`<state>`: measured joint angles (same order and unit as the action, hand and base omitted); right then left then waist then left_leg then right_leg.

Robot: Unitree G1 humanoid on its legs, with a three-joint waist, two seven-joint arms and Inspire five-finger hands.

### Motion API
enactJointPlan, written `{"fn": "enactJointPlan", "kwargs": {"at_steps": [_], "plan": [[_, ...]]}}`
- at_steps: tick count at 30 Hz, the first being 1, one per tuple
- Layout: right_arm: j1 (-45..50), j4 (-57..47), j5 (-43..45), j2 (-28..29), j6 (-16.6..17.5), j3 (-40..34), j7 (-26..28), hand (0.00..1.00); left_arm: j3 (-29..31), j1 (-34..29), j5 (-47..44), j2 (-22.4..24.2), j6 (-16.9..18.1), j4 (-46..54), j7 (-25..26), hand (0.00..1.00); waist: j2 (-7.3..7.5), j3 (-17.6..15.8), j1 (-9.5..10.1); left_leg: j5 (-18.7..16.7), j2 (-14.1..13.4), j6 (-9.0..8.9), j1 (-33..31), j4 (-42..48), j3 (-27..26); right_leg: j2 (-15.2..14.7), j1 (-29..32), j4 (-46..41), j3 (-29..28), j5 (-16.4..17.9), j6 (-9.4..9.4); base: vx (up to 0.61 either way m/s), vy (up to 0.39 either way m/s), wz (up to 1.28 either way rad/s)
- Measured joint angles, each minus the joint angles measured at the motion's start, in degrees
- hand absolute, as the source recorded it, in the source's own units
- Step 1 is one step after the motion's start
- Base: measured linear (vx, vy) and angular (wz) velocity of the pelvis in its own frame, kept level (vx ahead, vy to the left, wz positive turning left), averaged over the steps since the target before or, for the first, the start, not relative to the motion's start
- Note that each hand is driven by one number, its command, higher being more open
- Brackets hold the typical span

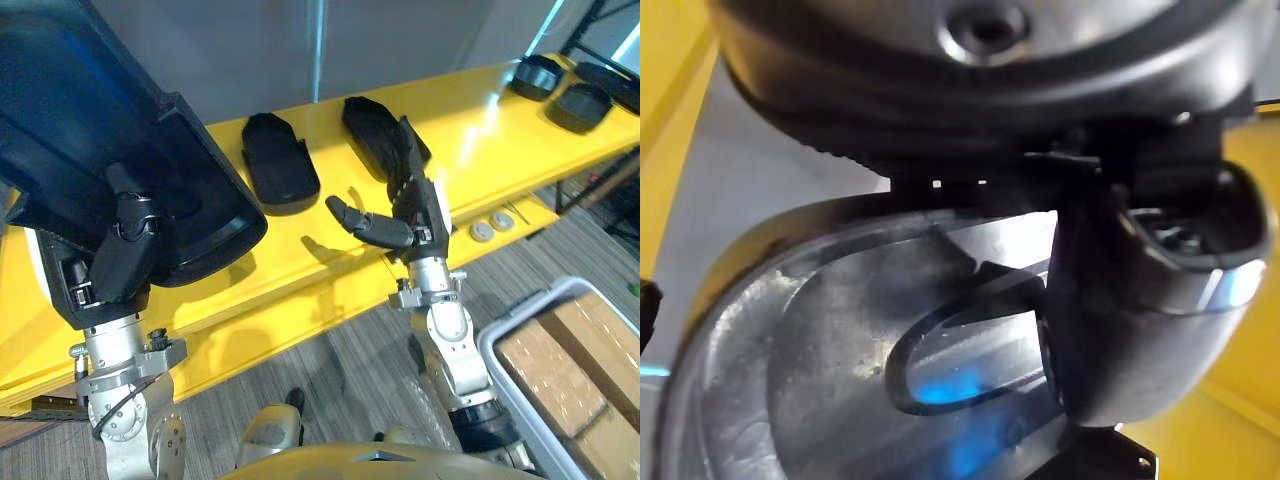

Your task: Walk over and take three plastic housings, then place them on the shelf

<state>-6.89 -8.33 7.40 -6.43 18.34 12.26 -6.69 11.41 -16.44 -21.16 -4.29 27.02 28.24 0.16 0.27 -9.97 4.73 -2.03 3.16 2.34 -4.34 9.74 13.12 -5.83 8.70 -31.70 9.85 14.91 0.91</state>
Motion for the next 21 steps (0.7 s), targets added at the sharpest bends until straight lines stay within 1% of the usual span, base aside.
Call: {"fn": "enactJointPlan", "kwargs": {"at_steps": [1,2,3,4,5,6,7,8,11,13,16,18,19,20,21], "plan": [[-0.7,-1.6,0.6,-0.7,0.0,-0.6,-0.8,1.00,-0.9,1.5,0.1,-0.4,0.0,-1.5,0.0,0.00,0.01,0.0,-0.82,0.1,0.8,-0.34,0.3,0.1,2.4,1.6,2.0,3.4,-3.8,-0.8,1.04,0.24,-0.079,1.37],[-1.4,-1.9,1.1,-0.9,0.0,-1.3,-1.2,1.00,-1.9,1.7,0.1,-0.5,0.0,-2.9,0.1,0.00,0.54,0.3,-1.02,-0.3,1.9,-1.02,1.5,0.3,4.3,2.0,2.6,7.4,-5.9,-2.6,1.57,0.26,-0.109,1.32],[-1.7,-1.9,1.2,-0.9,0.0,-1.8,-1.3,1.00,-2.2,1.6,0.1,-0.7,0.0,-3.5,0.1,0.00,0.67,0.4,-1.03,-0.8,2.7,-1.17,1.9,0.5,5.4,1.4,2.4,9.6,-6.1,-4.5,0.81,0.28,-0.179,1.12],[-2.3,-1.9,1.0,-1.0,0.0,-2.2,-1.7,1.00,-2.3,1.1,0.2,-1.1,-0.6,-3.7,0.1,0.00,2.57,1.4,-0.93,-2.2,5.2,-1.52,2.0,1.6,6.9,-0.8,2.0,13.3,-5.9,-10.1,0.04,0.29,-0.240,0.93],[-3.3,-1.8,0.9,-2.3,0.0,-2.6,-2.0,1.00,-2.5,0.6,0.1,-0.3,-0.8,-4.5,-0.2,0.00,1.56,1.5,-0.39,-4.0,5.7,-1.91,1.8,3.9,8.1,-1.5,1.0,14.2,-4.8,-11.5,1.47,0.35,-0.246,0.89],[-3.5,-1.9,0.9,-3.3,0.1,-2.7,-2.3,1.00,-2.7,-0.3,0.0,-0.1,-1.2,-4.5,-0.4,0.00,-0.17,2.0,-0.16,-5.2,4.5,-2.03,1.4,4.9,7.1,-0.3,-0.7,16.7,-3.7,-11.8,1.22,0.28,-0.178,0.48],[-3.8,-1.8,0.9,-3.9,0.0,-2.7,-2.4,1.00,-2.5,-0.8,-0.1,-0.1,-1.2,-4.5,-0.8,0.00,-0.84,2.3,0.46,-5.7,3.7,-2.33,1.3,5.2,7.2,0.4,-1.3,17.9,-3.3,-12.3,0.81,0.28,-0.146,0.19],[-4.2,-1.7,1.1,-4.6,-0.2,-3.0,-2.3,1.00,-2.2,-1.6,-0.4,-0.3,-1.1,-4.3,-1.8,0.00,-1.34,2.6,1.56,-6.2,2.1,-2.97,1.5,5.0,6.5,2.0,-3.1,20.9,-2.7,-13.1,-0.06,0.21,-0.122,0.07],[-4.2,-1.8,2.6,-5.0,-0.2,-4.7,-2.0,1.00,-2.8,-2.0,-0.8,-0.1,-1.1,-4.3,-3.1,0.00,-1.19,2.6,1.55,-6.5,0.4,-3.39,2.0,4.4,4.3,3.1,-5.4,23.4,-1.5,-13.4,-0.40,0.16,-0.075,0.20],[-3.6,-2.5,4.4,-5.0,-0.2,-7.9,-1.0,1.00,-4.1,-2.0,-0.9,-0.1,-1.1,-4.3,-4.2,0.00,-1.48,2.8,1.25,-6.6,-0.5,-2.94,1.2,4.0,-0.5,3.1,-5.9,24.5,-0.3,-13.2,-0.58,0.10,-0.003,0.23],[-0.2,-4.2,4.9,-4.5,0.0,-11.2,-1.0,1.00,-6.1,-2.0,-0.8,-0.2,-1.2,-4.3,-5.0,0.00,-1.61,2.9,0.82,-6.5,-0.7,-2.67,-0.2,4.6,-3.4,2.7,-6.3,25.1,1.6,-13.2,-0.61,0.04,0.047,0.36],[2.7,-4.3,5.0,-4.2,0.0,-13.0,-0.4,1.00,-6.6,-2.0,-0.8,-0.2,-1.4,-4.3,-5.6,0.00,-1.71,3.0,-0.06,-6.0,-0.7,-2.53,-0.3,3.4,-5.3,2.0,-7.5,26.2,3.7,-13.2,-0.58,0.00,0.075,0.58],[4.4,-4.5,5.1,-3.6,0.0,-13.7,0.5,1.00,-6.6,-1.9,-0.5,-0.2,-1.7,-4.3,-5.2,0.00,-1.67,3.6,-0.49,-6.1,-1.1,-2.53,-0.1,1.0,-7.4,0.9,-7.7,27.2,4.9,-13.5,-0.21,-0.02,0.069,0.61],[5.2,-4.7,5.2,-3.3,0.0,-14.2,0.9,1.00,-6.6,-1.6,-0.3,-0.2,-2.0,-4.3,-5.0,0.00,-1.66,3.6,-0.70,-7.0,-1.9,-2.42,-0.3,0.6,-10.4,0.4,-7.9,27.6,5.6,-13.7,0.10,-0.03,0.079,0.66],[6.4,-5.4,5.9,-2.7,0.0,-14.6,1.6,1.00,-6.8,-1.2,0.4,-0.2,-2.4,-4.6,-4.6,0.00,-1.60,3.5,-1.31,-7.4,-3.1,-2.91,-1.3,1.8,-14.1,-1.2,-8.0,27.7,7.0,-13.7,0.19,-0.07,0.184,0.72]]}}
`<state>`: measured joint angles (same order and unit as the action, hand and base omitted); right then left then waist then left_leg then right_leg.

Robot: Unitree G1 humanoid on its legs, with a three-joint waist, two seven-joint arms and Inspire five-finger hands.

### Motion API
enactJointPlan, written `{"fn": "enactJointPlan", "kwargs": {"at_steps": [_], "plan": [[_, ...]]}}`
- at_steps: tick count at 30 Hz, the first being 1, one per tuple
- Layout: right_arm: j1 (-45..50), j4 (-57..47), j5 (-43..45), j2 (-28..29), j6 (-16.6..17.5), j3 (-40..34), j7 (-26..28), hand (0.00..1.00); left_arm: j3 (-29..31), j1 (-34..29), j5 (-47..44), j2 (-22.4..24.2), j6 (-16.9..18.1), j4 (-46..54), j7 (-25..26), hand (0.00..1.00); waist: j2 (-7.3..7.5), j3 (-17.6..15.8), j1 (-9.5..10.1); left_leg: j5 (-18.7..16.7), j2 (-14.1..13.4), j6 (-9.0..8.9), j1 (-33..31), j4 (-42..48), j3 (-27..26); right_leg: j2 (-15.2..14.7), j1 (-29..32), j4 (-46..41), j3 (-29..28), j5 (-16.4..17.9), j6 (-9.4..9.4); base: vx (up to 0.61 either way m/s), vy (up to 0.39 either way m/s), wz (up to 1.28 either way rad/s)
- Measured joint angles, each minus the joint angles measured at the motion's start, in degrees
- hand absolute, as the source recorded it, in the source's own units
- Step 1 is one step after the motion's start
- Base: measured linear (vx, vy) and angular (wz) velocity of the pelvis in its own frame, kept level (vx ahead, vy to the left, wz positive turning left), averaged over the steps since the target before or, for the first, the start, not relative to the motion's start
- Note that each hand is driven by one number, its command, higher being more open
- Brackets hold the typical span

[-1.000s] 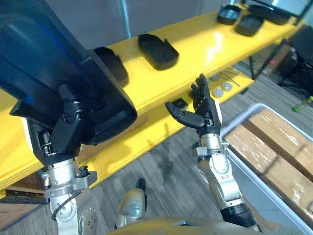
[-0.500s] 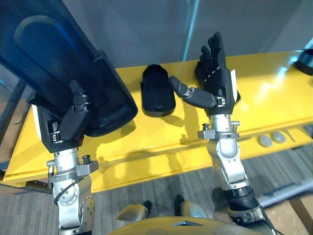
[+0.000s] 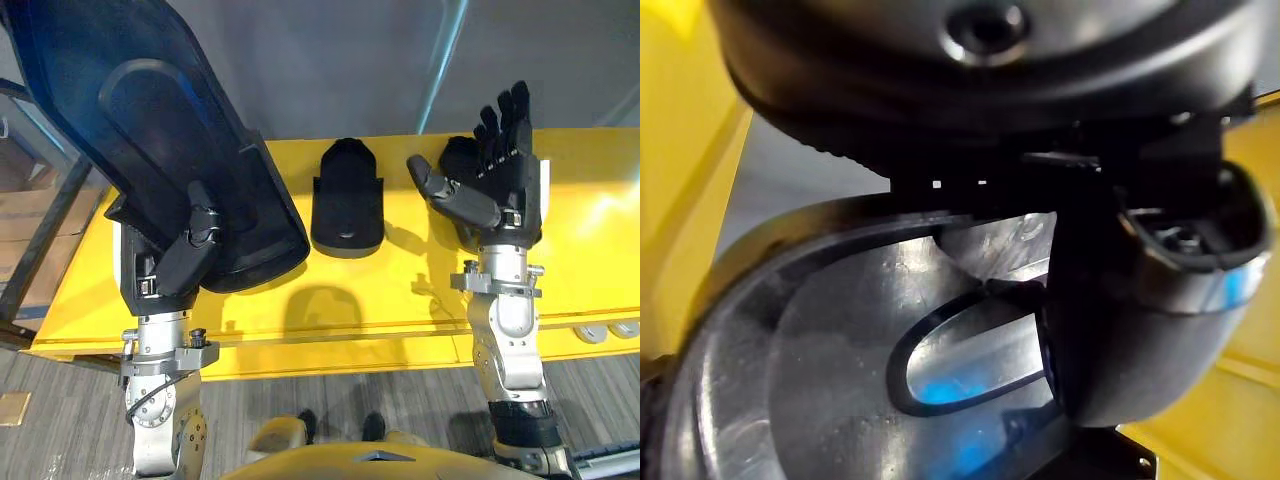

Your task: Walk over and take three plastic housings, then place them on the shelf

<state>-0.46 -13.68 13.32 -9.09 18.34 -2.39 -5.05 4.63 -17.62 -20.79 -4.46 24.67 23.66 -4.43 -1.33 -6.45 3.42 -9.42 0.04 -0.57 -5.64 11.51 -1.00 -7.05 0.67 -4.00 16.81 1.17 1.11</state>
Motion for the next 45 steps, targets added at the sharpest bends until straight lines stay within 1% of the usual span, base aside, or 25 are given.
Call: {"fn": "enactJointPlan", "kwargs": {"at_steps": [1,3,4,5,6,7,8,9,10,11,12,13,14,15,16,17,18,19,21,23,27,34,35,42,45], "plan": [[0.4,0.0,1.6,0.6,-0.4,-0.6,0.5,1.00,-0.1,0.1,1.1,0.0,-0.1,-0.7,0.4,0.00,-0.07,0.0,-0.70,-0.2,-2.0,-0.45,-2.0,3.1,-1.6,-1.7,-0.2,0.0,0.7,0.2,-0.15,-0.08,0.209,0.68],[0.8,0.0,2.0,0.7,-0.7,-0.9,1.1,1.00,-0.3,-0.3,2.4,0.0,-1.2,-1.4,1.0,0.00,-0.10,-0.1,-0.79,0.8,-6.0,-1.89,-4.7,8.4,-2.2,-4.7,-0.5,-0.6,0.7,0.5,0.62,-0.07,0.235,0.25],[1.4,0.0,3.2,0.7,-0.7,-0.8,2.0,1.00,-0.3,-0.8,3.3,0.0,-1.5,-2.0,1.3,0.00,0.28,-0.3,-0.85,2.1,-8.6,-2.22,-5.1,9.9,-2.1,-7.3,-0.7,-2.1,0.3,0.9,2.17,-0.05,0.471,-0.09],[2.1,0.0,3.5,0.7,-0.7,-0.7,2.7,1.00,-0.3,-1.1,3.4,0.0,-1.6,-3.0,1.4,0.00,-0.07,-0.1,-0.94,5.8,-10.2,-1.61,-4.5,9.9,-1.5,-9.8,-0.6,-3.8,-1.0,1.4,4.35,-0.03,0.414,-0.21],[2.2,0.0,3.6,0.3,-0.7,-0.7,3.0,1.00,-0.3,-1.3,3.4,0.0,-1.6,-3.2,1.5,0.00,-0.71,0.1,-0.99,10.5,-10.9,-1.48,-3.9,9.1,-0.9,-10.6,-0.4,-4.6,-2.0,1.6,5.81,-0.03,0.583,-0.44],[2.2,0.1,3.9,-0.5,-0.5,-0.7,3.4,1.00,-0.2,-2.0,3.4,0.2,-1.7,-3.4,1.8,0.00,-2.56,1.2,-1.45,12.0,-9.6,-4.47,-3.1,8.8,1.2,-11.9,1.2,-5.2,-4.5,1.8,8.23,-0.04,0.526,-0.23],[2.4,0.1,3.8,-0.3,0.2,-0.5,3.5,1.00,0.4,-2.0,3.7,-0.2,-1.6,-3.3,2.1,0.00,-2.59,1.3,-3.16,8.0,-7.5,-5.62,-2.8,6.9,0.0,-13.4,1.4,-3.4,-6.8,1.8,8.31,-0.05,0.623,-0.07],[2.4,0.1,3.9,0.0,0.5,-0.7,3.4,1.00,0.7,-1.8,3.9,-0.2,-1.6,-3.2,1.8,0.00,-2.57,1.2,-3.80,6.4,-7.0,-6.34,-2.4,5.6,-0.4,-13.9,1.4,-2.9,-7.3,1.5,8.51,-0.04,0.493,0.25],[2.4,0.1,3.9,0.5,0.7,-1.4,3.3,1.00,0.7,-1.6,3.9,-0.5,-1.7,-3.1,1.1,0.00,-2.57,1.1,-4.11,3.4,-6.6,-8.39,-1.5,3.7,-1.4,-14.3,1.2,-2.6,-7.7,0.5,9.44,-0.03,0.361,0.14],[2.3,0.5,3.9,1.3,0.8,-1.7,3.2,1.00,0.8,-1.1,3.5,-1.1,-2.0,-3.3,0.3,0.00,-1.20,0.3,-3.95,2.8,-6.0,-8.29,-0.8,3.7,-2.3,-15.5,0.9,-2.5,-8.2,-0.2,10.42,-0.05,0.379,-0.17],[2.3,1.0,3.7,2.3,0.7,-1.5,3.0,1.00,0.7,-1.0,3.2,-1.8,-3.1,-3.3,-0.5,0.00,0.10,-0.7,-3.10,1.9,-5.1,-7.56,0.4,4.7,-3.7,-16.1,0.2,-2.3,-8.1,-3.8,10.65,-0.07,0.312,-0.43],[2.1,1.0,2.8,2.6,0.7,-0.8,2.9,1.00,0.7,-1.0,3.1,-2.3,-4.9,-3.3,-1.7,0.00,0.11,-0.7,-2.64,0.2,-5.7,-6.95,0.5,6.5,-4.3,-15.6,0.0,-2.3,-6.8,-7.3,10.65,-0.09,0.281,-0.52],[1.9,1.0,2.7,2.5,0.7,-0.5,2.9,1.00,0.8,-0.8,2.9,-2.8,-5.7,-3.3,-2.4,0.00,0.23,-0.6,-2.49,-0.4,-5.9,-6.61,0.9,6.8,-4.9,-15.5,0.0,-2.5,-6.1,-8.4,10.20,-0.11,0.246,-0.49],[1.6,0.5,2.3,2.5,0.7,-0.3,2.9,1.00,0.7,-0.4,2.9,-4.1,-7.2,-3.2,-3.8,0.00,0.44,-0.5,-2.29,-1.6,-6.3,-5.94,1.5,6.8,-6.3,-15.4,0.2,-2.7,-3.9,-10.2,8.53,-0.10,0.183,-0.44],[1.6,-0.2,0.9,2.5,0.7,-0.3,2.9,1.00,0.4,-0.1,2.9,-5.1,-7.9,-3.2,-4.9,0.00,0.20,-0.7,-2.26,-1.6,-6.8,-5.60,2.1,6.4,-7.1,-14.6,0.4,-2.7,-2.6,-10.8,7.79,-0.07,0.122,-0.41],[1.6,-0.8,0.3,2.1,0.7,-0.2,3.2,1.00,0.0,0.6,2.9,-6.8,-9.4,-3.2,-7.0,0.00,-0.43,-0.3,-3.29,-1.2,-8.6,-5.55,2.2,5.1,-7.4,-10.9,1.0,-6.3,-2.3,-5.8,7.37,-0.03,0.042,-0.22],[1.6,-0.9,0.3,1.9,0.7,-0.2,3.2,1.00,-0.1,0.8,2.9,-7.0,-9.7,-3.1,-7.3,0.00,-0.39,-0.2,-3.51,-1.1,-8.7,-5.67,2.2,4.8,-7.4,-10.1,0.9,-6.4,-2.1,-4.9,7.34,0.02,0.011,-0.19],[1.6,-1.7,0.1,1.0,0.7,-0.3,3.0,1.00,-0.4,2.3,2.8,-7.9,-10.4,-3.2,-8.3,0.00,0.14,0.2,-3.60,0.0,-8.6,-6.06,2.2,3.5,-7.7,-8.5,0.7,-5.1,-0.7,-3.2,6.39,0.03,0.011,-0.18],[1.7,-2.3,-1.8,0.2,1.0,-0.6,2.9,1.00,-1.9,5.6,2.7,-8.3,-12.3,-3.3,-8.8,0.00,1.15,0.7,-4.03,2.2,-8.5,-6.73,2.2,2.0,-8.3,-8.0,0.0,-1.4,0.0,-3.9,7.26,0.04,-0.028,-0.15],[2.0,-2.3,-3.6,-0.3,0.9,-0.9,2.8,1.00,-3.6,7.1,2.7,-7.8,-12.9,-3.2,-9.5,0.00,0.14,0.6,-5.47,3.8,-8.8,-7.23,2.9,-0.2,-8.3,-7.3,-0.1,0.0,0.1,-4.6,7.29,0.04,-0.060,-0.01],[2.1,-2.4,-3.9,-3.2,0.9,-4.3,3.1,1.00,-5.7,8.3,3.2,-7.2,-15.0,-2.7,-9.7,0.00,-0.96,0.9,-5.52,5.7,-9.7,-8.11,5.9,-5.2,-9.8,-5.7,-1.7,2.9,-0.3,-5.5,6.87,0.03,-0.058,-0.12],[2.1,-7.1,-3.3,-4.8,0.6,-8.2,6.1,1.00,-3.8,8.6,5.8,-7.2,-23.9,-3.9,-2.5,0.00,-1.03,0.9,-5.71,7.5,-10.5,-8.73,8.3,-9.3,-10.9,-4.5,-1.7,3.4,-1.1,-5.6,6.82,0.00,-0.021,-0.06],[2.1,-7.8,-2.7,-4.8,0.5,-8.2,7.7,1.00,-2.8,8.6,7.8,-7.2,-26.3,-5.0,-0.6,0.00,-0.98,0.9,-5.96,8.0,-10.4,-8.68,8.5,-10.0,-11.0,-4.5,-1.7,3.5,-1.0,-5.6,6.82,0.00,0.000,0.00],[2.4,-8.0,-1.1,-4.8,-2.0,-7.5,13.0,1.00,-0.7,9.5,12.5,-7.5,-33.1,-11.6,2.0,0.00,-0.91,0.9,-5.70,9.3,-10.2,-8.71,9.3,-12.1,-11.0,-4.5,-1.7,3.6,-0.8,-5.6,6.83,0.00,0.000,0.01],[2.4,-7.9,-0.9,-4.8,-3.4,-6.5,14.0,1.00,-0.4,12.7,12.4,-7.6,-35.2,-15.0,2.9,0.00,-0.91,0.9,-5.25,9.9,-10.1,-8.69,9.8,-12.9,-11.0,-4.5,-1.8,3.5,-0.8,-5.6,6.82,0.00,0.000,0.00]]}}
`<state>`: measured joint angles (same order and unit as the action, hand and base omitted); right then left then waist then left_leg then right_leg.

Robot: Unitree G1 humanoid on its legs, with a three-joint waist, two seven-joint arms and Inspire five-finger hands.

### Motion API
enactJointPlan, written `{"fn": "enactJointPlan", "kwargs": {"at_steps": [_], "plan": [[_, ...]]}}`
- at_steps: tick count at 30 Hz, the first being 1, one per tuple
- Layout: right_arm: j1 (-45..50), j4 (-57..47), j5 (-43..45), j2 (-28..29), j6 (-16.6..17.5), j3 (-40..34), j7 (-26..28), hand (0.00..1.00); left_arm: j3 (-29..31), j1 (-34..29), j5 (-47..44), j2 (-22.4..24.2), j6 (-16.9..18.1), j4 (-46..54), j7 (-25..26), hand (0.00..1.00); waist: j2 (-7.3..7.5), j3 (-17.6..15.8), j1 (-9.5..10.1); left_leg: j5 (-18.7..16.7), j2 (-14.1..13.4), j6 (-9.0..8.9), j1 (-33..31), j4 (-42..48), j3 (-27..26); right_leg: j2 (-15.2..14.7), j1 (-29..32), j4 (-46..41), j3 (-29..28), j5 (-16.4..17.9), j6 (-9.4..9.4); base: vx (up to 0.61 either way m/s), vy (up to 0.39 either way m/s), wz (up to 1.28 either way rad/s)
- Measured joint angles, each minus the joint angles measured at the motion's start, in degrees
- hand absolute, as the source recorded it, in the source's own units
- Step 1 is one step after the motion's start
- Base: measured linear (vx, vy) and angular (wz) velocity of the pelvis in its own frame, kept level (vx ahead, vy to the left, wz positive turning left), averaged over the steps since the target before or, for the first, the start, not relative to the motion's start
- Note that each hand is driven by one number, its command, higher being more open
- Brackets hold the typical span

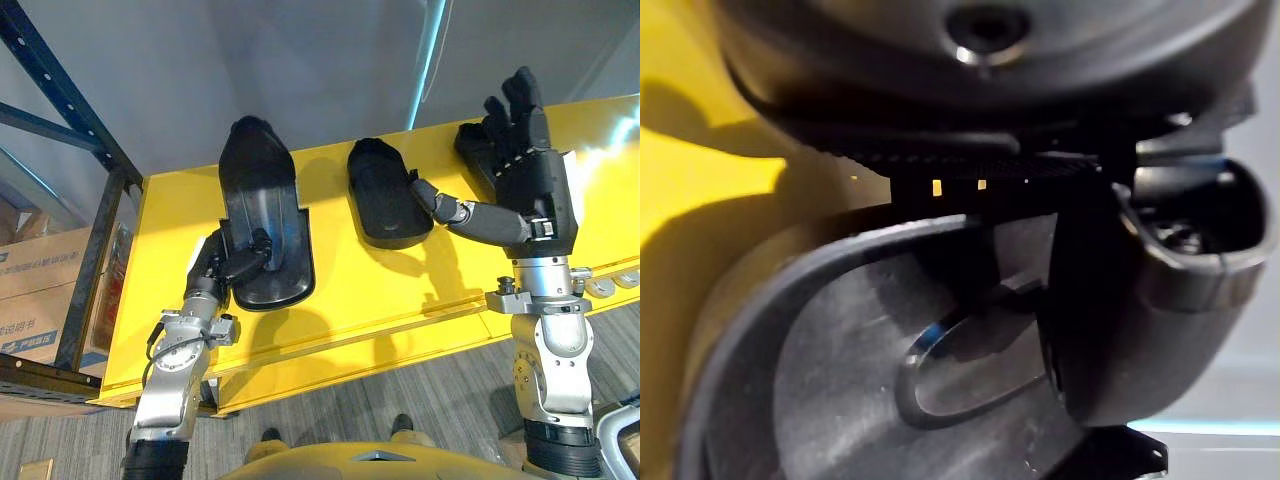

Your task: Walk over and take three plastic housings, then place them on the shelf

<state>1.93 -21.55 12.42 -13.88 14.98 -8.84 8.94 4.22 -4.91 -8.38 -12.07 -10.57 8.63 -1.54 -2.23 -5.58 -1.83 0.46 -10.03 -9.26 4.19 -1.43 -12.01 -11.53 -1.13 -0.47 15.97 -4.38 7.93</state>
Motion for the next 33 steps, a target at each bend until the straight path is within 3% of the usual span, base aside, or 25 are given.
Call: {"fn": "enactJointPlan", "kwargs": {"at_steps": [8,9,18,33], "plan": [[-0.3,0.1,2.1,-2.0,-2.2,2.4,2.0,1.00,0.3,5.3,1.0,-1.8,-4.1,-3.9,-1.0,0.00,0.01,0.0,-0.07,0.6,0.4,0.21,0.4,-1.0,0.1,-0.2,0.0,0.0,-0.1,0.0,0.00,0.00,0.001,0.00],[-0.5,0.3,2.1,-2.0,-2.3,3.1,2.2,1.00,0.6,5.7,1.0,-1.8,-5.0,-4.3,-1.2,1.00,0.00,0.0,-0.08,0.7,0.4,0.21,0.4,-1.0,0.2,-0.2,0.0,0.0,-0.1,0.0,0.00,0.00,0.000,0.00],[-0.7,0.8,2.2,-2.0,-3.6,5.9,3.0,1.00,0.5,10.4,1.1,-2.1,-5.4,-9.0,-1.1,1.00,0.10,-0.1,-0.12,2.3,0.4,0.26,1.3,-3.4,0.7,-0.1,-0.4,-0.2,0.8,0.0,0.00,-0.01,0.000,0.04],[-0.9,0.8,2.6,-1.5,-3.6,6.3,2.8,1.00,0.2,11.6,7.3,-2.0,-4.8,-10.9,11.3,1.00,1.39,-0.8,-0.41,2.4,0.4,0.24,2.3,-3.6,0.3,0.1,-1.0,-0.1,-0.1,0.1,-0.01,0.00,-0.001,-0.02]]}}
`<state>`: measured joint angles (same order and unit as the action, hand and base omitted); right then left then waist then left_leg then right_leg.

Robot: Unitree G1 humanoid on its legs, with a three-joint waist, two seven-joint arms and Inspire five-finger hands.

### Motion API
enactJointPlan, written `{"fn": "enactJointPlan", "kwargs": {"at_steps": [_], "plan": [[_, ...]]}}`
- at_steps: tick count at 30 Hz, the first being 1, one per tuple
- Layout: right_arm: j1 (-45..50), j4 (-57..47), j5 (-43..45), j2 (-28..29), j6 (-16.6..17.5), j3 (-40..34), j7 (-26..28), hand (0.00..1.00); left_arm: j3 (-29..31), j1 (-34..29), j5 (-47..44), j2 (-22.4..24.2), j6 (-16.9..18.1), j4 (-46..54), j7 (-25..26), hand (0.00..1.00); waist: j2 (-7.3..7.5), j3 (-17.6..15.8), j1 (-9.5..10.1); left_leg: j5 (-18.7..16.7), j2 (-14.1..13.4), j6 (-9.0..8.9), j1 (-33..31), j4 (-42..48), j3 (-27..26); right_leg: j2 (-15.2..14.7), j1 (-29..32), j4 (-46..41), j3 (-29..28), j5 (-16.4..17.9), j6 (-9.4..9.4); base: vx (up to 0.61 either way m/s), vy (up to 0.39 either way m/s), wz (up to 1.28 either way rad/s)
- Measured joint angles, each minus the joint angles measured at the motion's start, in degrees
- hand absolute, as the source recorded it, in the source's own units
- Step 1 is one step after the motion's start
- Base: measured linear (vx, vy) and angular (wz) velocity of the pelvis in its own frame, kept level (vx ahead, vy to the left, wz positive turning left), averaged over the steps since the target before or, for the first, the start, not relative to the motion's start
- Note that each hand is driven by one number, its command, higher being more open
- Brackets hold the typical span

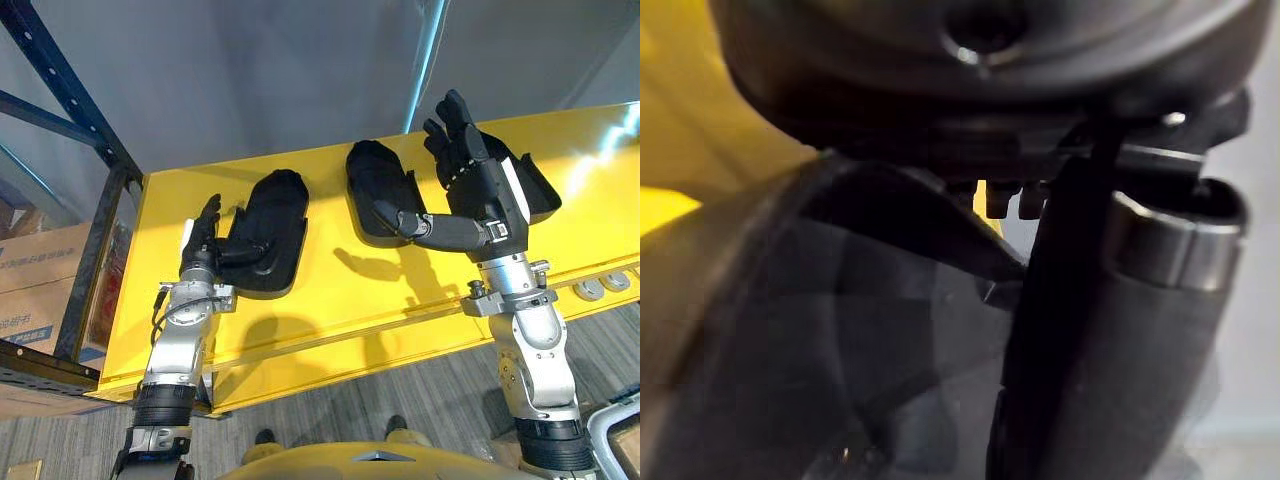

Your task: Walk over and take three plastic housings, then place them on the shelf

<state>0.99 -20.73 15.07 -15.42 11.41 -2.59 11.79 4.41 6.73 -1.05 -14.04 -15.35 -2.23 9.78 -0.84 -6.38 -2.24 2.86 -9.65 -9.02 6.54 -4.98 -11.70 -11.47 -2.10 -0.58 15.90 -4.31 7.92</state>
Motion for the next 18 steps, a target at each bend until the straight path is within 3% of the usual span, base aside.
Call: {"fn": "enactJointPlan", "kwargs": {"at_steps": [6,9,11,16,18], "plan": [[0.4,0.1,6.8,4.1,-1.4,3.6,-0.1,1.00,2.4,-2.8,-1.1,4.4,1.5,4.0,8.4,1.00,0.05,0.0,-0.07,0.0,0.0,0.00,0.0,0.1,0.0,0.0,0.0,0.0,0.0,0.0,0.02,0.00,0.000,0.00],[0.6,1.5,8.4,7.0,-3.1,7.8,-0.1,1.00,3.3,-5.9,-2.0,8.1,7.7,10.4,13.6,1.00,0.17,-0.1,0.22,0.0,0.0,0.00,0.0,0.1,0.0,0.0,0.0,0.0,0.0,0.0,0.02,0.00,0.000,0.00],[0.7,3.3,8.4,8.6,-5.4,11.8,0.7,1.00,3.4,-7.1,-5.4,10.1,14.3,17.7,15.6,1.00,0.19,-0.1,0.60,0.0,0.0,0.00,0.0,0.2,0.1,0.0,-0.1,0.0,0.1,0.0,0.02,0.00,0.000,0.00],[0.9,6.5,8.1,9.6,-8.3,20.5,-1.0,1.00,0.8,-7.3,-12.5,12.2,28.1,30.1,14.7,1.00,0.19,-0.1,0.71,0.0,0.0,0.01,0.2,0.1,0.6,0.0,-1.1,0.5,1.0,0.0,0.01,-0.01,-0.002,0.07],[0.9,6.6,7.7,10.0,-8.9,22.1,-3.2,1.00,-0.4,-7.3,-14.0,12.5,30.7,32.4,13.7,1.00,0.10,0.0,0.78,0.0,0.0,0.01,0.2,0.1,0.6,0.0,-1.2,0.7,1.1,0.0,0.02,-0.01,-0.001,0.03]]}}
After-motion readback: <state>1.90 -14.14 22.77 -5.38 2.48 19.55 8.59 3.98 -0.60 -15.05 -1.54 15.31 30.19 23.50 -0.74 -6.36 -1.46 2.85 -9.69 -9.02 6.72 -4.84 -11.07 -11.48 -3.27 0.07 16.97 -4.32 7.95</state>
